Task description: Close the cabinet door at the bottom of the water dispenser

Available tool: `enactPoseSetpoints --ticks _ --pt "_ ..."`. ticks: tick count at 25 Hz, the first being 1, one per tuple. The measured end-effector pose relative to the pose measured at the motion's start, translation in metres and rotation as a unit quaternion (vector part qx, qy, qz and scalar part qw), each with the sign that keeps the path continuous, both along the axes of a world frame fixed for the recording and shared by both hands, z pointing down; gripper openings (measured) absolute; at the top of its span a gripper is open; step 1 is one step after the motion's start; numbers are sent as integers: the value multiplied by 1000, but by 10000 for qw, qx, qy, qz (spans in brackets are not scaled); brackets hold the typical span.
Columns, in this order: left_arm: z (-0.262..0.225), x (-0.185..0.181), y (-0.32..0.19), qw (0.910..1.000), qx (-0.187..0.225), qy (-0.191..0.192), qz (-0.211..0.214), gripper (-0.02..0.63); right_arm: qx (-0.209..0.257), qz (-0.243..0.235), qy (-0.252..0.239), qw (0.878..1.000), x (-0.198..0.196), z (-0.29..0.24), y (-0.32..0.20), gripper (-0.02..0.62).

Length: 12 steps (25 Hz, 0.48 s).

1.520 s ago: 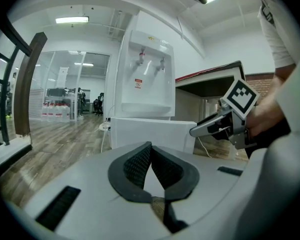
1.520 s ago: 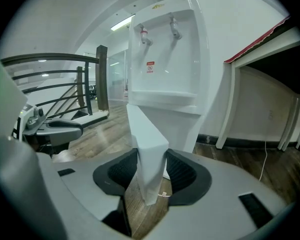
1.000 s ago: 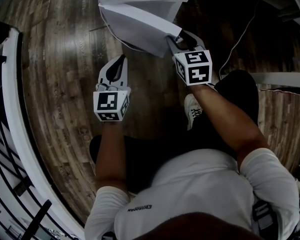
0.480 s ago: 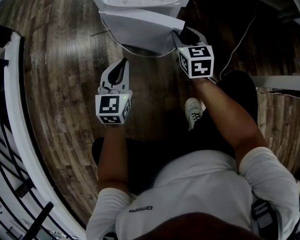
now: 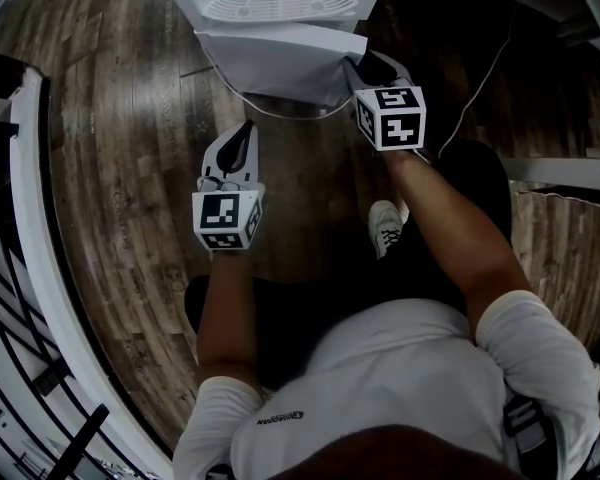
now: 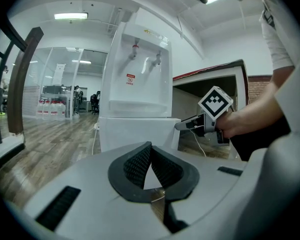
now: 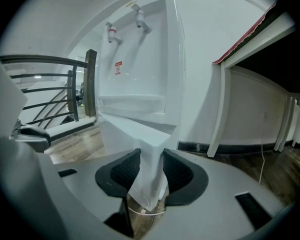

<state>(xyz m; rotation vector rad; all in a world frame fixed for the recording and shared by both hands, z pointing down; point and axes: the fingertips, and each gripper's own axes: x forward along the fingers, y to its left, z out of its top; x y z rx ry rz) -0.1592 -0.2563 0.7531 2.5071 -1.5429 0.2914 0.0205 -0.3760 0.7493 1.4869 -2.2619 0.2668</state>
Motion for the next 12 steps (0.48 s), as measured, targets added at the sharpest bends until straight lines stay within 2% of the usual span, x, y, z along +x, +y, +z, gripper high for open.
enactPoseSetpoints --ticks 12 --pt "-1 0 -9 9999 -57 -8 -153 -5 10 -87 -119 9999 5 0 -19 152"
